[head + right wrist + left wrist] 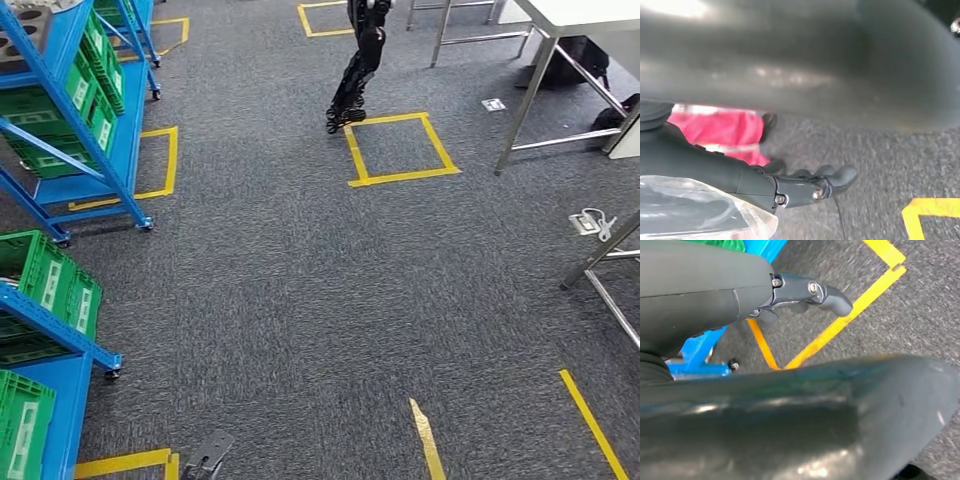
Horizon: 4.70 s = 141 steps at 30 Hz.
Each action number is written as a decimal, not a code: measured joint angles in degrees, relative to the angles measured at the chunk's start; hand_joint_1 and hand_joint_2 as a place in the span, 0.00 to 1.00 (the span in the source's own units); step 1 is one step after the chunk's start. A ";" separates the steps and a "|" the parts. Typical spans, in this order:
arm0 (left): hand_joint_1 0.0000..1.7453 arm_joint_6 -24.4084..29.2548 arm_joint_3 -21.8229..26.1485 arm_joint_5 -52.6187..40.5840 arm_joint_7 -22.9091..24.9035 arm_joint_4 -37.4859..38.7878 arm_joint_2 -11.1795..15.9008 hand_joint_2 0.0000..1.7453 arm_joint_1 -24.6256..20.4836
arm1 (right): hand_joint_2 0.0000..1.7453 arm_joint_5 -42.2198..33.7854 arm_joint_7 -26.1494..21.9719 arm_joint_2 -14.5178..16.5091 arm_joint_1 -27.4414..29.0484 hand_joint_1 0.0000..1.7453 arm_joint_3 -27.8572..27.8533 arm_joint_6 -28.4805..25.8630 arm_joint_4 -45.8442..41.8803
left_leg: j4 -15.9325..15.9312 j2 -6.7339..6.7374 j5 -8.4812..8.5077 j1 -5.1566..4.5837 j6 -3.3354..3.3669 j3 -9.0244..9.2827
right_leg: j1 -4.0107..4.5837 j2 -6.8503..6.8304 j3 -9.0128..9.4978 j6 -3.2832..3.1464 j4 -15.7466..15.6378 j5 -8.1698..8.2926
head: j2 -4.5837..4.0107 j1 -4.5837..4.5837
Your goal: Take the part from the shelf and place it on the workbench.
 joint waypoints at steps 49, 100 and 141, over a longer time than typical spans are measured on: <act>0.00 0.17 0.37 0.12 0.19 0.25 0.20 0.00 0.28 | 0.00 0.50 0.03 0.14 -0.13 0.00 0.79 0.02 -0.06 | -0.10 10.58 -0.05 -1.19 1.13 0.14 | 0.78 -12.16 1.80 0.30 0.45 -2.82 | 0.00 -0.95; 0.00 0.17 0.45 -0.14 0.38 0.35 0.07 0.00 0.19 | 0.00 1.60 0.74 0.04 0.00 0.00 1.31 -0.16 -0.15 | 16.16 7.04 -6.78 0.20 -2.02 -7.74 | -0.05 -8.18 0.64 -1.76 0.07 -0.79 | 0.00 -1.26; 0.00 1.10 0.49 -1.50 1.59 0.39 0.20 0.00 -0.33 | 0.00 0.76 2.19 0.09 -0.45 0.00 1.33 3.16 -0.28 | 0.28 7.58 0.12 -0.30 -1.02 -0.32 | 0.34 -7.39 0.96 -1.16 0.04 -1.24 | 0.00 -1.16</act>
